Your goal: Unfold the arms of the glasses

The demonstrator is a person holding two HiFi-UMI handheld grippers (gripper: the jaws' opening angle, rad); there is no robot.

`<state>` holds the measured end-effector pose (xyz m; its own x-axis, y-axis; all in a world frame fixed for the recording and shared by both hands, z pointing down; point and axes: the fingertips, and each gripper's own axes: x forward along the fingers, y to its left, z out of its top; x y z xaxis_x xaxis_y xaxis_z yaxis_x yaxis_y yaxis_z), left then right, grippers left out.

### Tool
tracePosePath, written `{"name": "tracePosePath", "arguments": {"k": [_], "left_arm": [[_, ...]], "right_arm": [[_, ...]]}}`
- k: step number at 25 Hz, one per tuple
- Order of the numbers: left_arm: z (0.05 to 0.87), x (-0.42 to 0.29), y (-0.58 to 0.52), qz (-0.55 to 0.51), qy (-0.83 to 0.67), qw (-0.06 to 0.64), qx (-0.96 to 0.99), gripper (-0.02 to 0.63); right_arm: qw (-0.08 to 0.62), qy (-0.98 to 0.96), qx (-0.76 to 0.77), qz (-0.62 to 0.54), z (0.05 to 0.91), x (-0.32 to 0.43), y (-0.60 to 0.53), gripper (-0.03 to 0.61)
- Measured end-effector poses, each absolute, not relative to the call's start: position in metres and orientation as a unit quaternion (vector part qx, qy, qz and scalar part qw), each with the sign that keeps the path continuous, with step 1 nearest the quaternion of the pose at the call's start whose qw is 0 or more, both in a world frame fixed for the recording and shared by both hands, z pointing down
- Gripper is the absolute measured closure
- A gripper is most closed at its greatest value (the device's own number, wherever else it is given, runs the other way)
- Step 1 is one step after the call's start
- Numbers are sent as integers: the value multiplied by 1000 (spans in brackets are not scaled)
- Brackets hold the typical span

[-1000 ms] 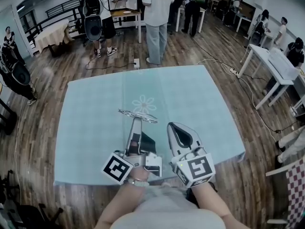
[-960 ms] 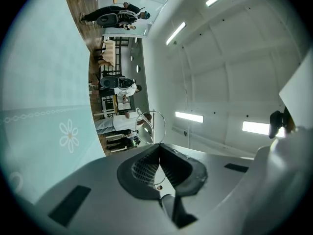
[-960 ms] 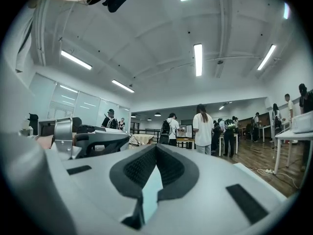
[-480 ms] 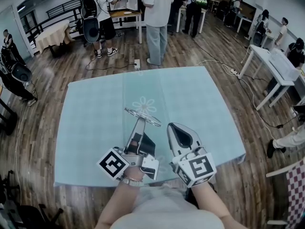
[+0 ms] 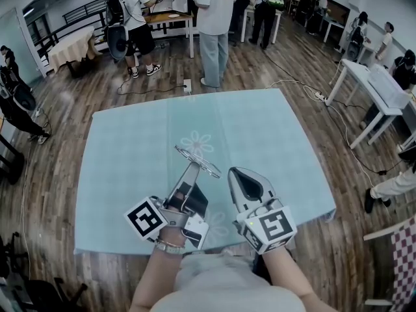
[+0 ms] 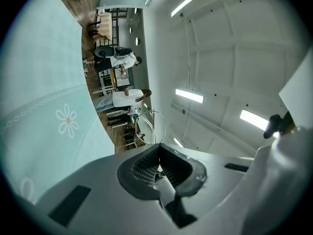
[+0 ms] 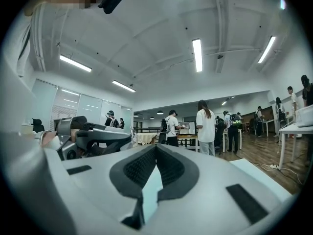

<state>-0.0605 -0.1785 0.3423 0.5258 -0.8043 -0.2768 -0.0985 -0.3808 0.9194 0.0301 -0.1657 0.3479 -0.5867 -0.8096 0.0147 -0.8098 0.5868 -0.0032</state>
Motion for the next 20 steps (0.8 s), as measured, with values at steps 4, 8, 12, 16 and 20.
{"name": "tracePosePath", "arguments": {"k": [4, 8, 12, 16, 20], "left_arm": [[343, -55, -177, -354, -283, 472, 756, 604], [344, -56, -176, -337, -267, 479, 765, 604], [343, -54, -173, -328, -230, 500, 768, 604], [343, -51, -163, -307, -187, 516, 777, 604], [347, -50, -154, -288, -168, 524, 784, 604]], "right_arm": [[9, -894, 448, 4, 348, 33, -167, 571], [14, -895, 447, 8, 349, 34, -169, 571], [19, -896, 444, 10, 348, 37, -171, 571], [24, -898, 439, 8, 346, 37, -169, 571], [27, -904, 427, 5, 348, 35, -166, 571]]}}
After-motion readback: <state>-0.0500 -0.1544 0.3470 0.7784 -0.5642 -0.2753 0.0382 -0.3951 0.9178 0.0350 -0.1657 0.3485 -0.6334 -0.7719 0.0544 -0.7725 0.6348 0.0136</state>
